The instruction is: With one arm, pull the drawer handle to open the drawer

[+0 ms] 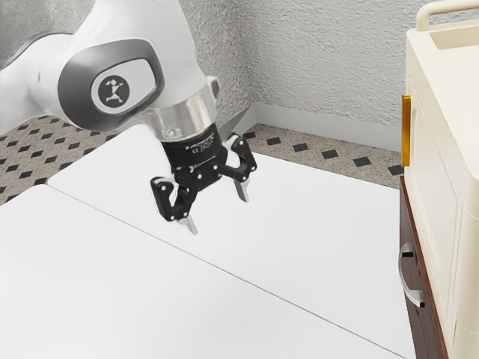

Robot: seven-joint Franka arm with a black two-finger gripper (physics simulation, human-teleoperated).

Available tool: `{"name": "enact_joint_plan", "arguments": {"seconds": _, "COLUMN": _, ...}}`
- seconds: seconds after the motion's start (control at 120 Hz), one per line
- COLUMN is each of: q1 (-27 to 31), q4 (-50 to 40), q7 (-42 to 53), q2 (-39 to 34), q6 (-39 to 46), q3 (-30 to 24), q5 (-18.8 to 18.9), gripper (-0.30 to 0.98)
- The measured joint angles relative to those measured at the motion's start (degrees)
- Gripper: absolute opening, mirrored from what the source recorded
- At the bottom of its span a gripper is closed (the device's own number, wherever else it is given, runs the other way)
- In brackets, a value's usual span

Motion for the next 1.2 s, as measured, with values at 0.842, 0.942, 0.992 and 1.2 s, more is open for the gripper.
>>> {"name": "enact_joint_plan", "arguments": {"seconds": 0.842, "q1": -12.9, "q4": -7.7, "q7": 13.9, "q2": 4.1, "q6": 22.5, "q3": 1.0, "q5": -2.2, "gripper": 0.69}}
{"name": "enact_joint_plan", "arguments": {"seconds": 0.942, "q1": -12.4, "q4": -7.0, "q7": 14.6, "q2": 5.6, "q6": 23.6, "q3": 0.3, "q5": -2.5, "gripper": 0.69}}
{"name": "enact_joint_plan", "arguments": {"seconds": 0.992, "q1": -12.4, "q4": -6.9, "q7": 15.1, "q2": 6.1, "q6": 24.5, "q3": 0.0, "q5": -2.7, "gripper": 0.69}}
{"name": "enact_joint_plan", "arguments": {"seconds": 1.2, "q1": -13.1, "q4": -6.9, "q7": 17.3, "q2": 6.8, "q6": 27.6, "q3": -0.2, "q5": -3.8, "gripper": 0.69}}
